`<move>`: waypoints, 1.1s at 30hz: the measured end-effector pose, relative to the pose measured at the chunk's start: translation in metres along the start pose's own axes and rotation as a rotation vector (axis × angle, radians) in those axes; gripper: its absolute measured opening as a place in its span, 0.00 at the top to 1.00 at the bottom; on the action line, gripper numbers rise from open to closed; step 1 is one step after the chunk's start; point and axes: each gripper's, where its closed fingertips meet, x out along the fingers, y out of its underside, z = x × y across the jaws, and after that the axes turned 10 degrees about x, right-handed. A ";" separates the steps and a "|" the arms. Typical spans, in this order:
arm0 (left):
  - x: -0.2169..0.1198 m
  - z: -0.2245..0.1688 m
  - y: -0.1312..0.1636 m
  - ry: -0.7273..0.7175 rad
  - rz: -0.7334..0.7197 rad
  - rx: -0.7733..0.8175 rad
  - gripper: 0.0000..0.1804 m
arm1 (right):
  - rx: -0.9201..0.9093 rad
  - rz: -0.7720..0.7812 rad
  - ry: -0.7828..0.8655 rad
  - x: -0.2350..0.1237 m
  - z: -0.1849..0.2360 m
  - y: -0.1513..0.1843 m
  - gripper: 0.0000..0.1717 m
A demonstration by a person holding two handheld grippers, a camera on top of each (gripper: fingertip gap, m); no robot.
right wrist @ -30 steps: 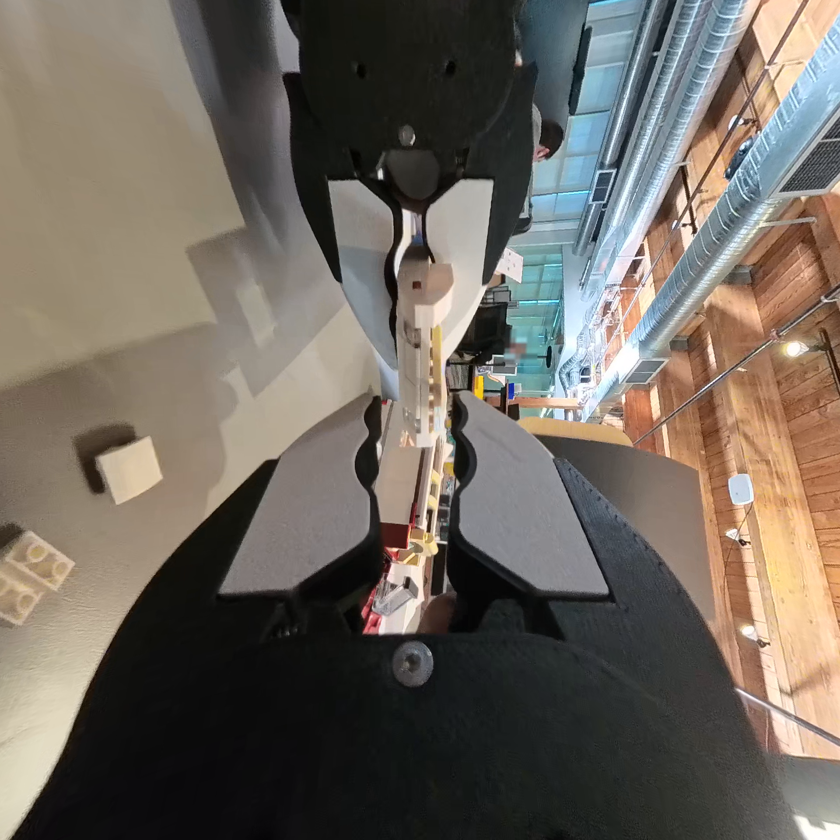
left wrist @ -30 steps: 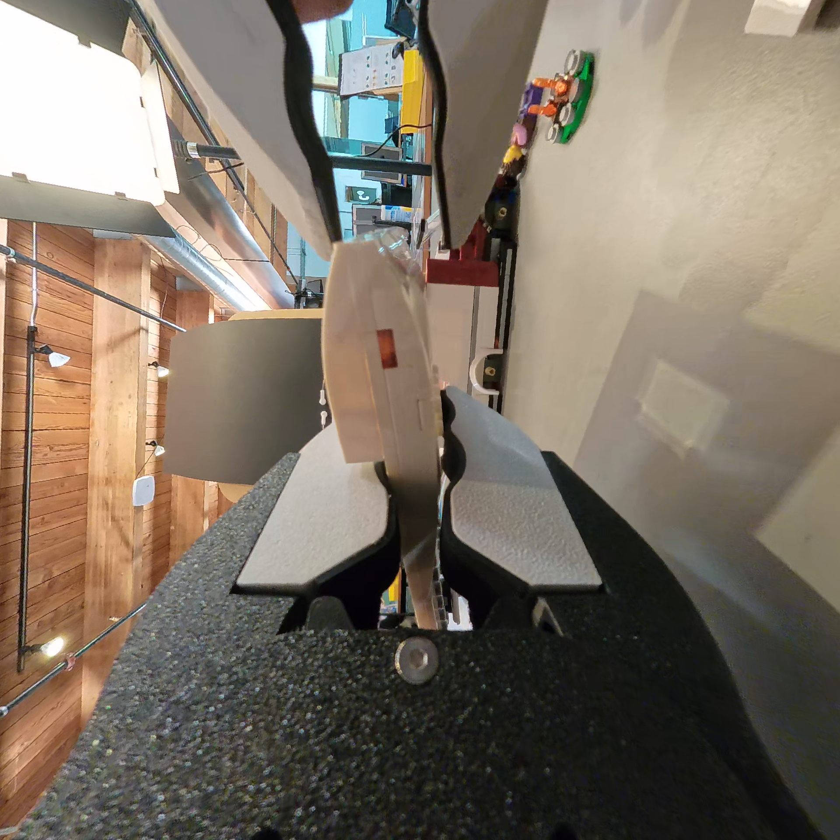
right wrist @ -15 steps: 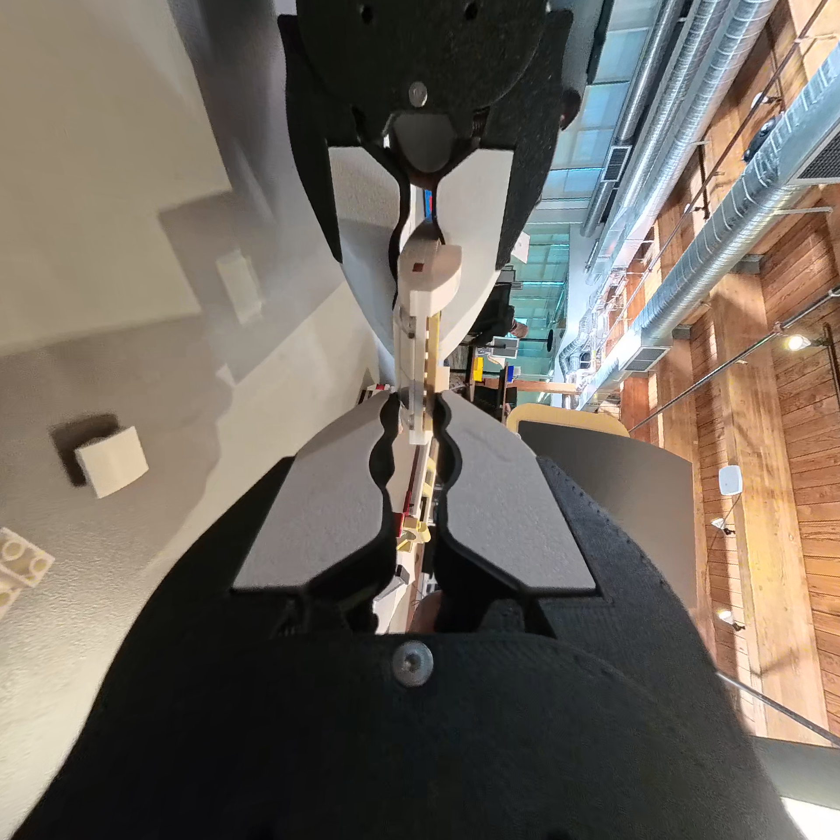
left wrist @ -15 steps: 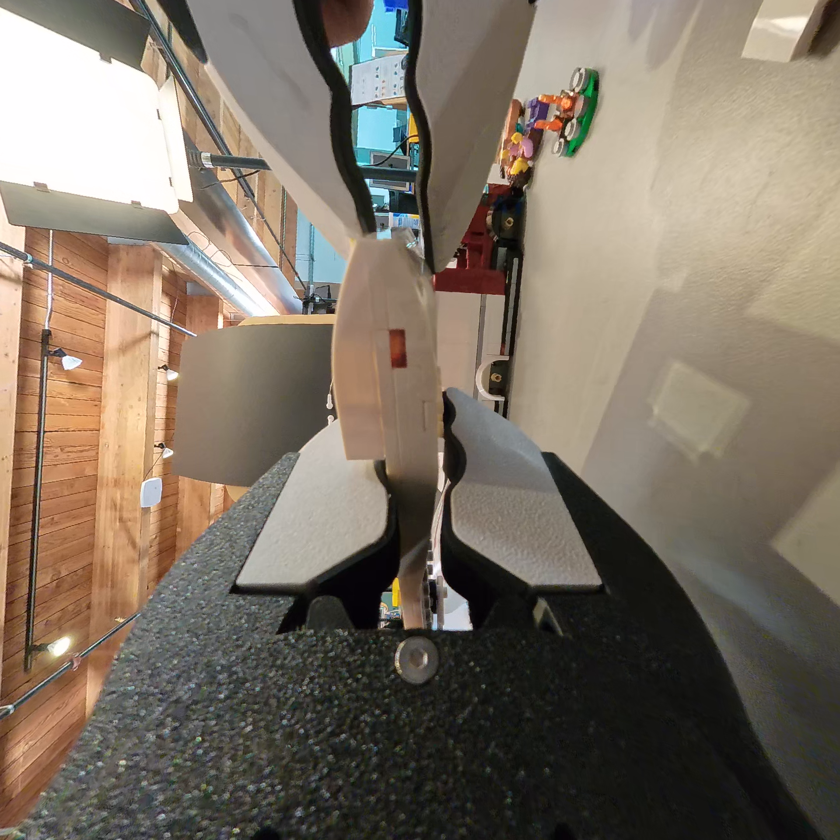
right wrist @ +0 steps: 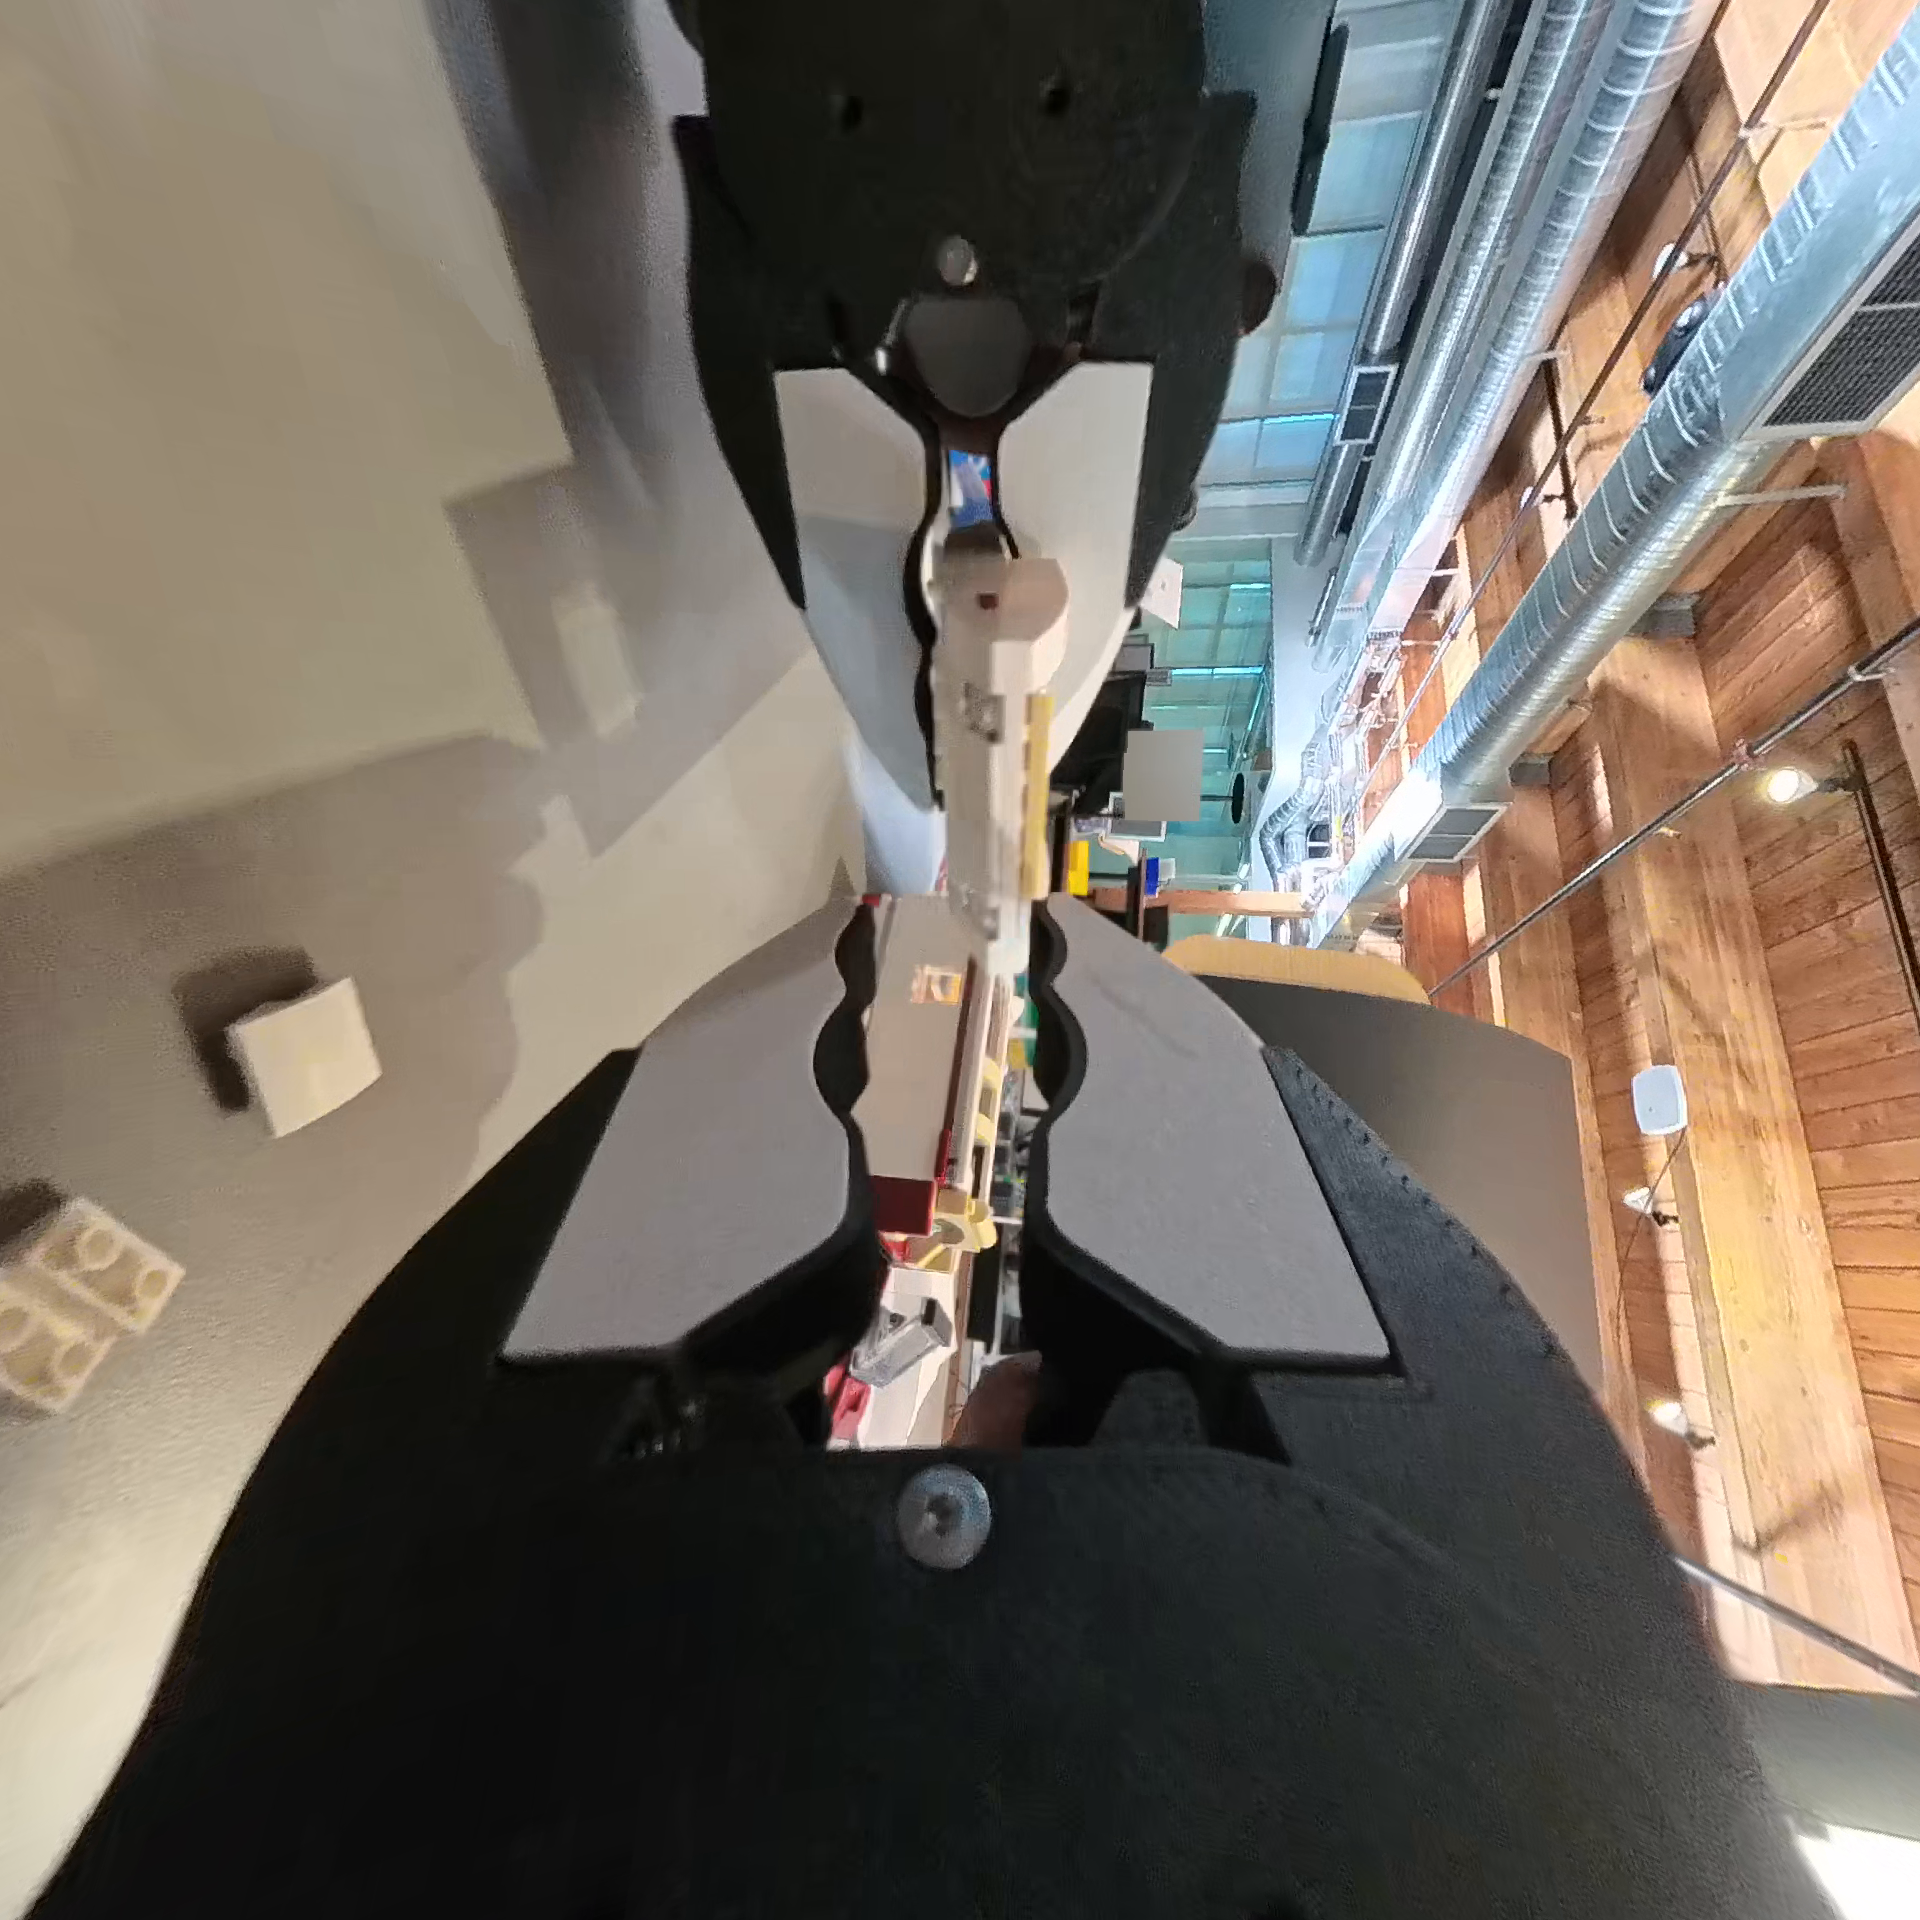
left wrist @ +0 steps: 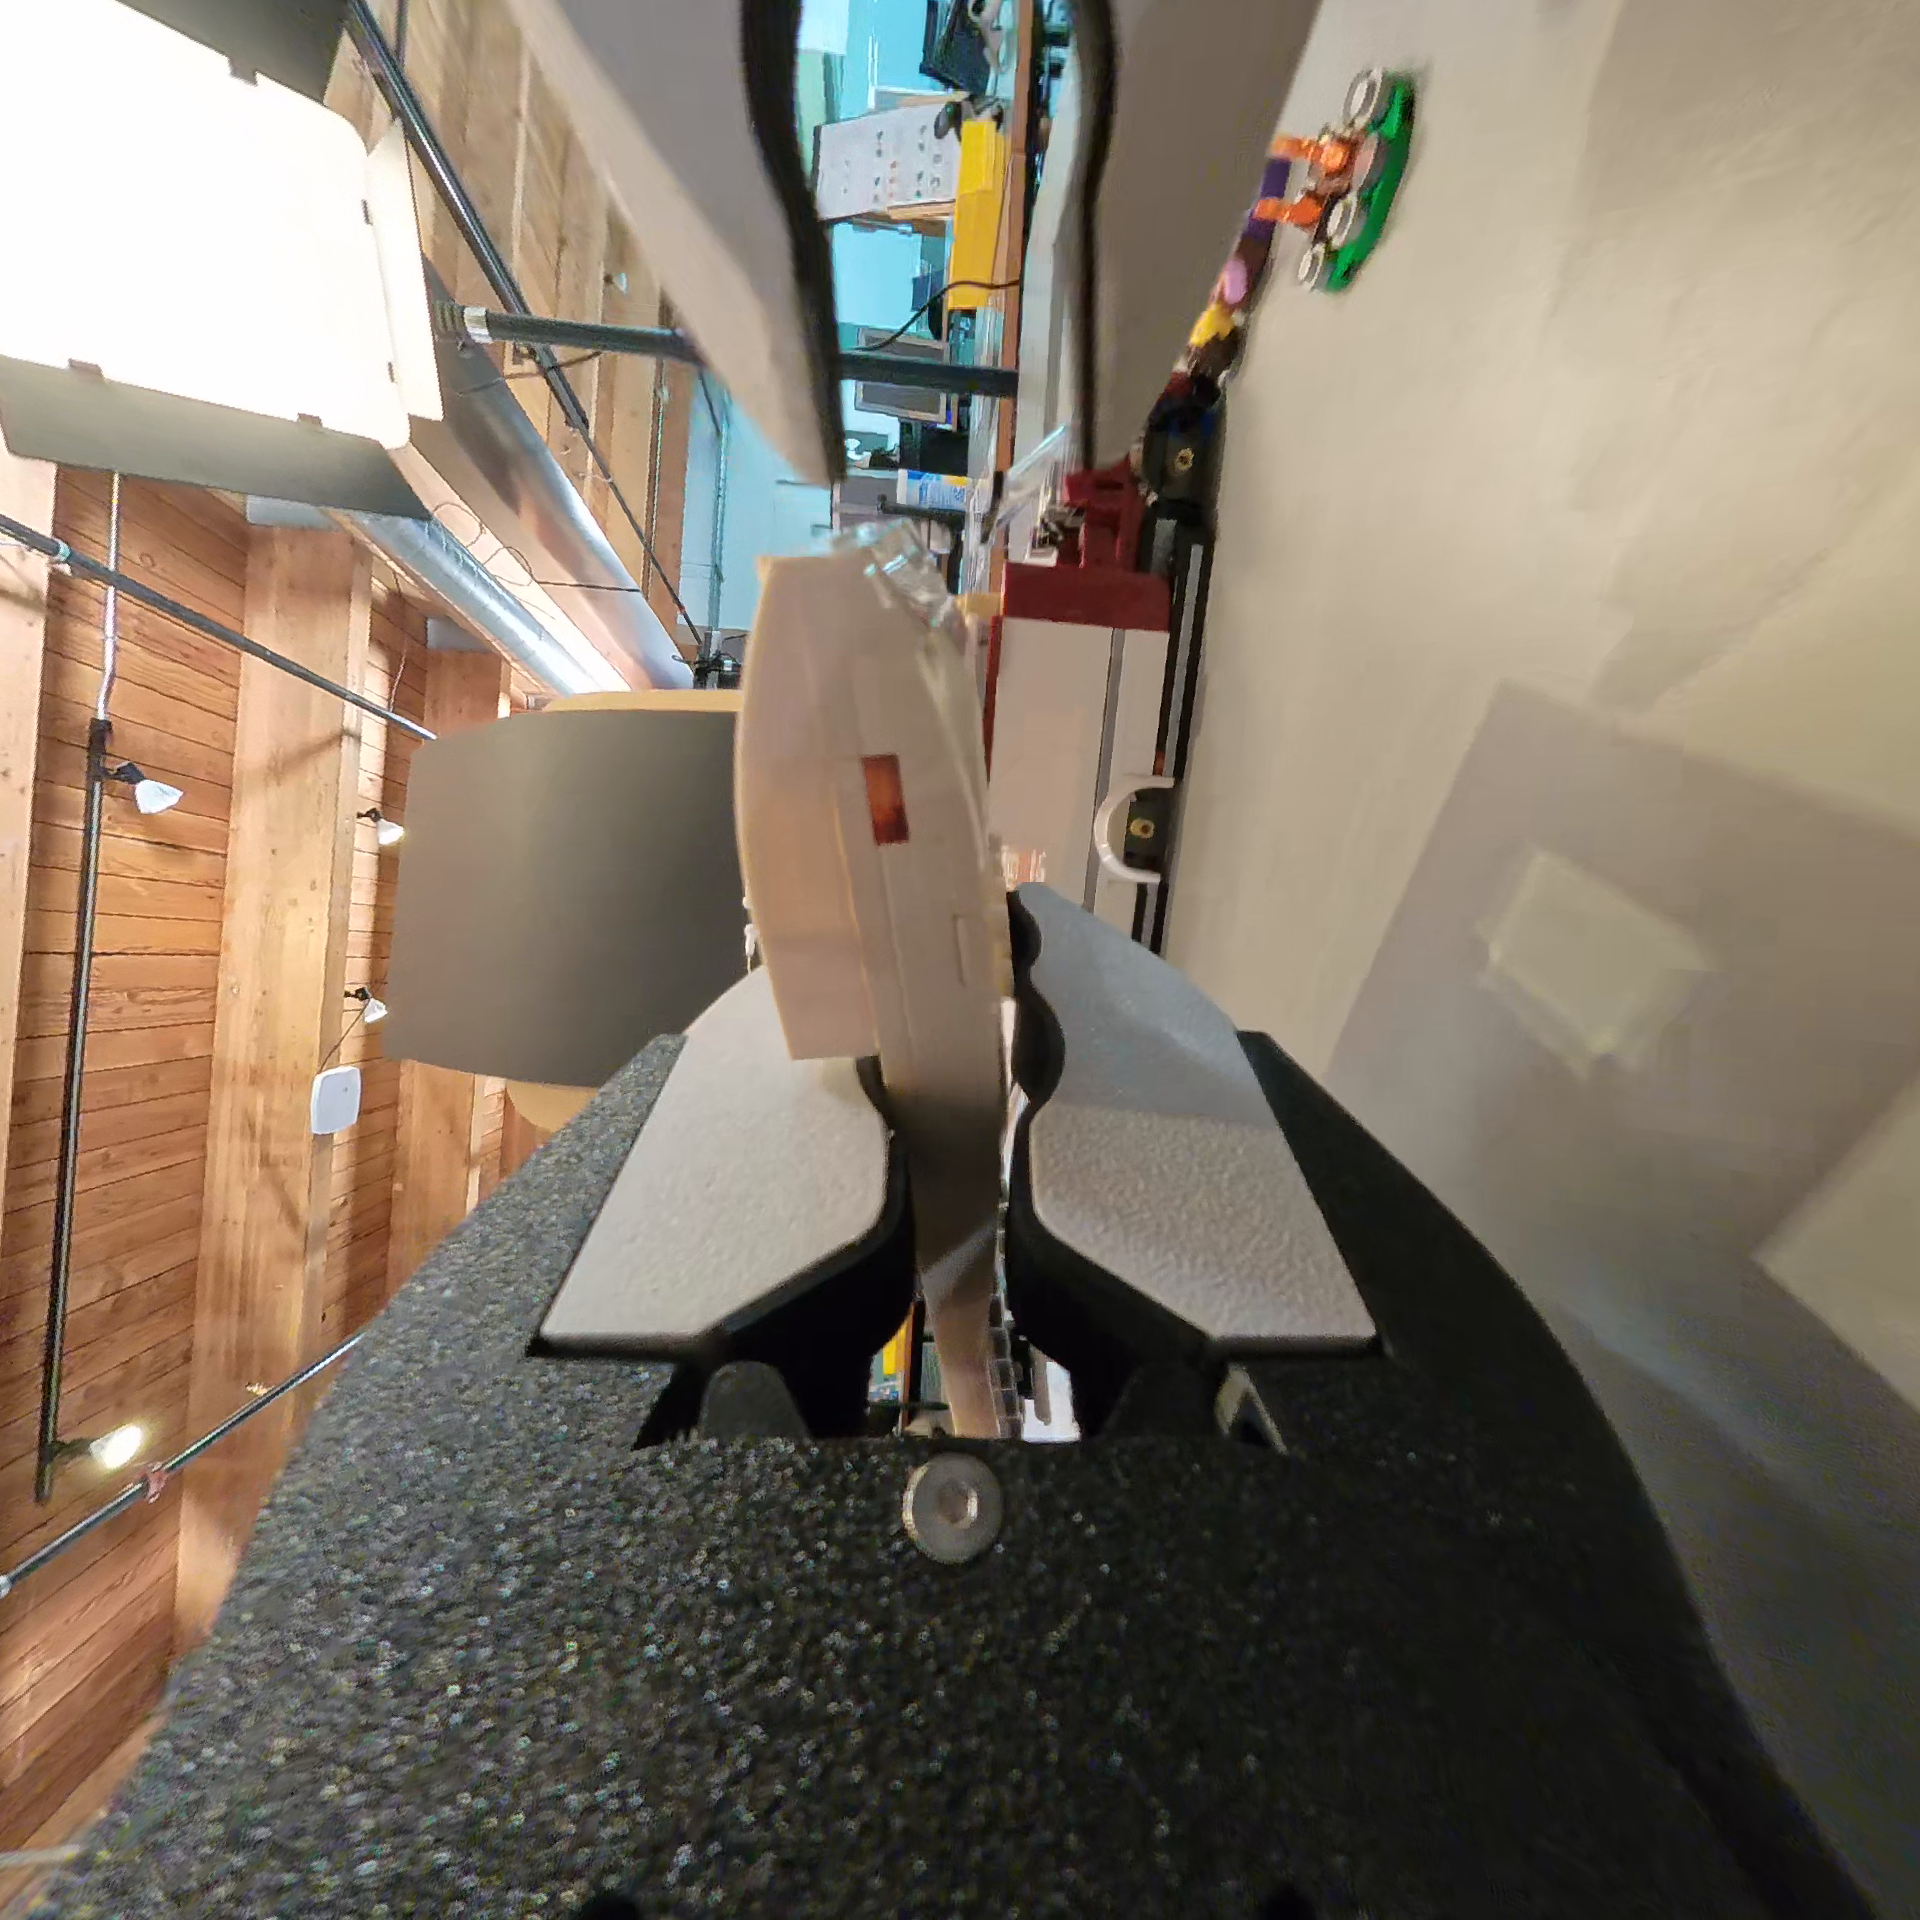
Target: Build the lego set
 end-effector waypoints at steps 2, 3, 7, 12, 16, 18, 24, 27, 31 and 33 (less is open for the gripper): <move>-0.001 0.001 0.005 -0.009 0.007 -0.011 0.92 | -0.013 -0.010 0.001 -0.001 0.003 -0.002 0.83; -0.001 0.002 0.006 -0.011 0.006 -0.020 0.92 | -0.016 -0.015 0.008 0.000 0.002 -0.004 0.82; -0.002 0.004 0.002 -0.019 -0.012 -0.036 0.92 | -0.001 -0.021 0.050 0.002 -0.007 -0.010 0.79; -0.003 0.003 -0.007 -0.024 -0.042 -0.011 0.92 | -0.005 -0.029 0.056 0.004 -0.006 -0.016 0.79; -0.007 0.005 -0.016 -0.043 -0.071 0.015 0.92 | -0.020 -0.013 0.049 0.007 -0.002 -0.016 0.82; -0.007 0.004 -0.018 -0.041 -0.071 0.031 0.92 | -0.032 -0.020 0.059 0.006 -0.004 -0.016 0.89; -0.008 0.005 -0.019 -0.047 -0.069 0.038 0.91 | -0.038 -0.015 0.018 0.005 -0.001 -0.018 0.91; -0.008 0.005 -0.018 -0.047 -0.061 0.041 0.91 | -0.049 -0.005 0.016 0.006 0.000 -0.017 0.91; -0.007 0.004 -0.017 -0.041 -0.063 0.041 0.92 | -0.049 0.001 0.043 0.007 -0.001 -0.016 0.90; -0.008 0.004 -0.018 -0.045 -0.074 0.047 0.92 | -0.073 -0.014 0.063 0.005 -0.001 -0.016 0.89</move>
